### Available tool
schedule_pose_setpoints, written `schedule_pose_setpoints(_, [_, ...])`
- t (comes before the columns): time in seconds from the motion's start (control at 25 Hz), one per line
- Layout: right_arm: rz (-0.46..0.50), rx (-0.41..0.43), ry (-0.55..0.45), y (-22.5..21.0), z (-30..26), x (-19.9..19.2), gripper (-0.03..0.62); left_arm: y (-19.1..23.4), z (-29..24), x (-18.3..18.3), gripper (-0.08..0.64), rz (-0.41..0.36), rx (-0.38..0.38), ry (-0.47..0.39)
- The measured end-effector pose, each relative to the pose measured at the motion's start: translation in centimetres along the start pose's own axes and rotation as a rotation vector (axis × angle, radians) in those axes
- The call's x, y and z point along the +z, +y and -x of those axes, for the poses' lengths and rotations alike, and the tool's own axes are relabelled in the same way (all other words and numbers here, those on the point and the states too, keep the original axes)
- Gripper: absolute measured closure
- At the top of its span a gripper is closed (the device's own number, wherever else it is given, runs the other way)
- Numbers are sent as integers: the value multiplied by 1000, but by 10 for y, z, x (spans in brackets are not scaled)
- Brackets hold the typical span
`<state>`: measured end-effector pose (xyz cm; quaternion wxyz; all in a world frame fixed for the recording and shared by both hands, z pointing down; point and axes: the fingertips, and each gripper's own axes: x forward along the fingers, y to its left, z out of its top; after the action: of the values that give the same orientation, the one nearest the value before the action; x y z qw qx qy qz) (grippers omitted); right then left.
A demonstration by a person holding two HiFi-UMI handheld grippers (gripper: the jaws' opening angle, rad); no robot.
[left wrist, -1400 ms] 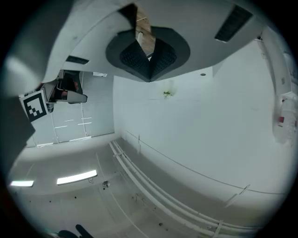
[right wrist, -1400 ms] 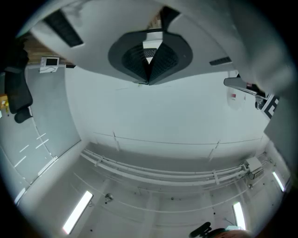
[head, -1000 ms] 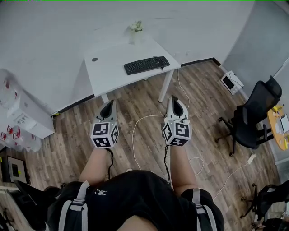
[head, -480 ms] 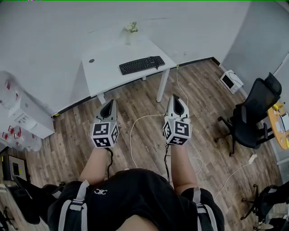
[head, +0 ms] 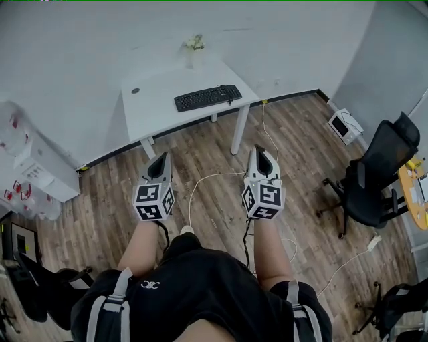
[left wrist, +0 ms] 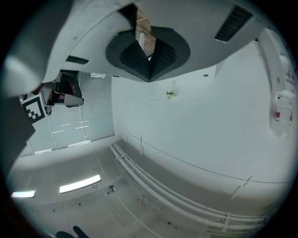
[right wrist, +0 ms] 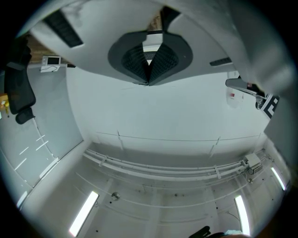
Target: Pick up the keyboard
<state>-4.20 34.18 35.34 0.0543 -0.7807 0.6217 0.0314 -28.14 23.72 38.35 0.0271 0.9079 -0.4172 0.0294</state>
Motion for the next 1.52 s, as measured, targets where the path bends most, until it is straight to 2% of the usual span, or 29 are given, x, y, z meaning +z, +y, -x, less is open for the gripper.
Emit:
schedule_pose_setpoints(0.28, [26,8,-22,-21,-31,-5,586,-4,-43,-2,557,-8,2,-24])
schedule_pose_setpoints(0.52, [31,5,-19,-37,-86,-27,586,10,-103,-15,557,1,-8,-22])
schedule_pose_setpoints(0.96, [53,12,-1,-70,-257,-43,586,50,-277,3,557,15,-46,-29])
schedule_pose_setpoints(1.52, [36,38,70,-102,-485,-74,586,121,-493,6,557,50,-46,57])
